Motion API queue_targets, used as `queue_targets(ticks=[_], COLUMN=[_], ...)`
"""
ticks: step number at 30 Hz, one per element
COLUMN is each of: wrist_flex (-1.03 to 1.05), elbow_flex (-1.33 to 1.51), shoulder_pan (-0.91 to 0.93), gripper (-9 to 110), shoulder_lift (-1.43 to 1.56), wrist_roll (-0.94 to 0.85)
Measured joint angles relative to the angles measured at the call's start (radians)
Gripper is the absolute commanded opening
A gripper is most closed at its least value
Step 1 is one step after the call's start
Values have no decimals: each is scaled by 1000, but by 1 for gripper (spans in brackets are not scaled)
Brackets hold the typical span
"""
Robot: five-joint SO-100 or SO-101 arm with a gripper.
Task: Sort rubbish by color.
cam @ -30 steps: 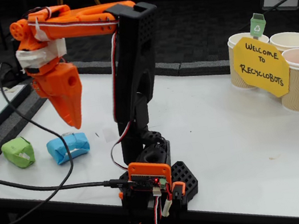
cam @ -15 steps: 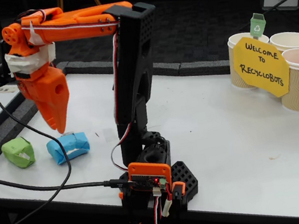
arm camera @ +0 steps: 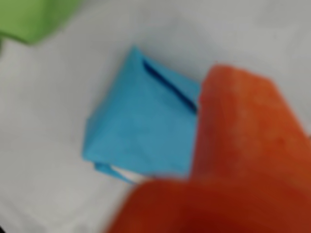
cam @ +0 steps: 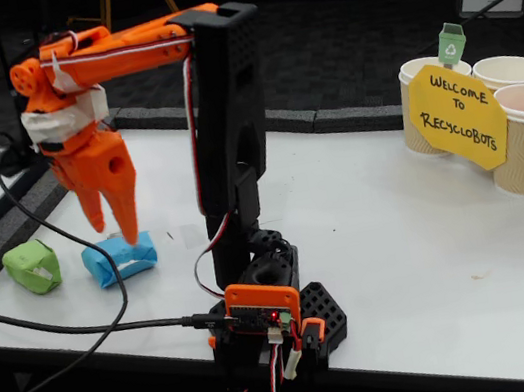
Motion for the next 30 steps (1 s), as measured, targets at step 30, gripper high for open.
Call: queue_targets(ticks=[30], wrist_flex=[-17], elbow_flex=[0], shoulder_pan=[-35], gripper=[0], shoulder_lift=[-190], wrist_roll=[2])
